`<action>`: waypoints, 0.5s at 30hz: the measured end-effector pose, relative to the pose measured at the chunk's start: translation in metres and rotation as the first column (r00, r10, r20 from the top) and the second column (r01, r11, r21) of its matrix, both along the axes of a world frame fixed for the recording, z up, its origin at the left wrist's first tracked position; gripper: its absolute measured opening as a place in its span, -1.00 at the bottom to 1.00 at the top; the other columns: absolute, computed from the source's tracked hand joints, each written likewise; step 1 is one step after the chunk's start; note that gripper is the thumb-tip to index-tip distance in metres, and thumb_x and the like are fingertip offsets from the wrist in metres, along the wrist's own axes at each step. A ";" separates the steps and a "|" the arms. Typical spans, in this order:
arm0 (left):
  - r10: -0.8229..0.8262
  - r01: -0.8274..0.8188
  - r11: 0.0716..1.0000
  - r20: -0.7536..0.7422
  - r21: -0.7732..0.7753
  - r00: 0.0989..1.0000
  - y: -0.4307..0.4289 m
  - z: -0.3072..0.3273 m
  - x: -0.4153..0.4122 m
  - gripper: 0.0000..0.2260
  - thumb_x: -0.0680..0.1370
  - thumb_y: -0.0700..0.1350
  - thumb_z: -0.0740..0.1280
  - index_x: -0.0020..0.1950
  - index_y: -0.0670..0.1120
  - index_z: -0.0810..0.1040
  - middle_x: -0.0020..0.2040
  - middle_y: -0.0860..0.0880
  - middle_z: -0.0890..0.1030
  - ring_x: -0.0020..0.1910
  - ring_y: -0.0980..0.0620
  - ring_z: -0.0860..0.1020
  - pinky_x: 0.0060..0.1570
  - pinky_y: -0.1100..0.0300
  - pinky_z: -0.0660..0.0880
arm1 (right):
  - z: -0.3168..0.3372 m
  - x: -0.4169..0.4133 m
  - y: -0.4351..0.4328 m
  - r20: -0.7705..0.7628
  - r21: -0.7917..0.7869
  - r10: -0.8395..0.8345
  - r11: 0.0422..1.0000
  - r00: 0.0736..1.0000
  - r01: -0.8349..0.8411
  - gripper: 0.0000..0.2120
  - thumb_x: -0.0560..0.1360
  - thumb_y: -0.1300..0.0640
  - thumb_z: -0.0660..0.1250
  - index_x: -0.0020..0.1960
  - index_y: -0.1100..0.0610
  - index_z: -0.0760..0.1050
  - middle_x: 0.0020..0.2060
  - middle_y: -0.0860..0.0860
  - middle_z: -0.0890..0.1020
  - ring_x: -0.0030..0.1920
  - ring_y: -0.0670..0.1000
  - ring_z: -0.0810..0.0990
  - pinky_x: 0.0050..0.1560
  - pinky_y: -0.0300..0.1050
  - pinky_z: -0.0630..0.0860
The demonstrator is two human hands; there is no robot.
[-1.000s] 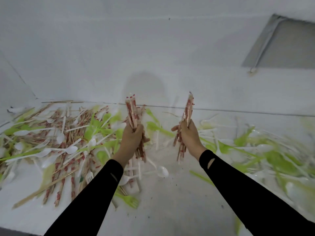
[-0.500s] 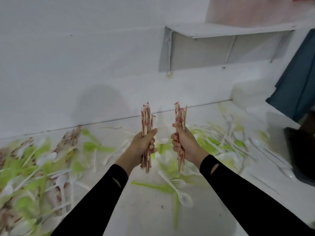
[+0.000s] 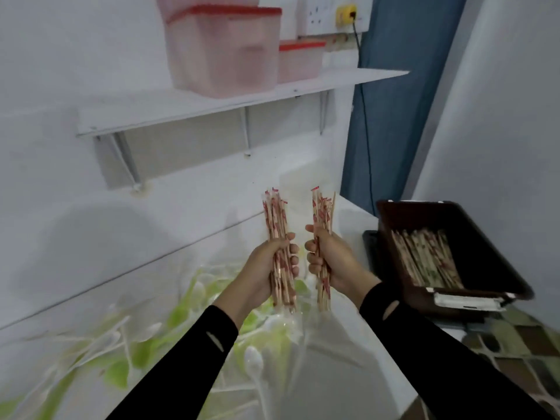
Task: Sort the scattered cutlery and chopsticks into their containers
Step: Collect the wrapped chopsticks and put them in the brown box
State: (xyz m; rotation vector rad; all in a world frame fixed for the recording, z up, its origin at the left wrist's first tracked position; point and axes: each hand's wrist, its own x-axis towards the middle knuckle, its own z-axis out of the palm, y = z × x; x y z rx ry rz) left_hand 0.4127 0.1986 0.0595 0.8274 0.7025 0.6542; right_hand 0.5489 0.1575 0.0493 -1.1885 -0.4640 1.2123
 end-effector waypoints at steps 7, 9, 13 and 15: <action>-0.039 0.027 0.990 0.088 0.135 0.995 -0.006 0.012 0.132 -0.88 0.62 -0.25 0.26 0.13 -0.16 0.53 -0.08 -0.07 0.72 -0.16 0.02 0.69 -0.10 0.13 0.64 | 0.025 0.114 -0.023 0.076 0.082 -0.169 0.983 0.983 0.163 -0.72 0.67 -0.03 0.14 0.22 0.16 0.42 -0.46 -0.01 0.40 -0.56 -0.08 0.27 -0.57 -0.25 0.23; -0.075 0.058 0.985 0.101 0.163 0.992 -0.010 0.014 0.168 -0.86 0.63 -0.23 0.25 0.17 -0.15 0.52 -0.03 -0.07 0.72 -0.09 0.02 0.69 -0.06 0.14 0.64 | 0.029 0.145 -0.034 0.129 0.089 -0.242 0.969 0.962 0.232 -0.71 0.67 -0.04 0.15 0.20 0.16 0.44 -0.43 0.02 0.43 -0.54 -0.06 0.31 -0.56 -0.23 0.26; -0.128 0.109 0.970 0.072 0.219 0.989 -0.023 0.004 0.232 -0.87 0.64 -0.20 0.25 0.17 -0.10 0.50 0.03 -0.06 0.70 0.02 0.02 0.67 0.05 0.12 0.61 | 0.012 0.201 -0.048 0.305 0.098 -0.428 0.903 0.851 0.419 -0.63 0.66 -0.09 0.13 0.11 0.21 0.48 -0.33 0.13 0.55 -0.43 0.02 0.51 -0.48 -0.17 0.44; -0.124 0.118 0.965 0.011 0.235 0.992 -0.029 -0.010 0.254 -0.87 0.63 -0.19 0.27 0.16 -0.07 0.51 0.04 -0.04 0.69 0.06 0.04 0.66 0.11 0.10 0.58 | -0.005 0.217 -0.055 0.410 0.102 -0.476 0.872 0.778 0.479 -0.63 0.66 -0.10 0.13 0.05 0.22 0.45 -0.32 0.11 0.53 -0.35 0.03 0.50 -0.35 -0.09 0.46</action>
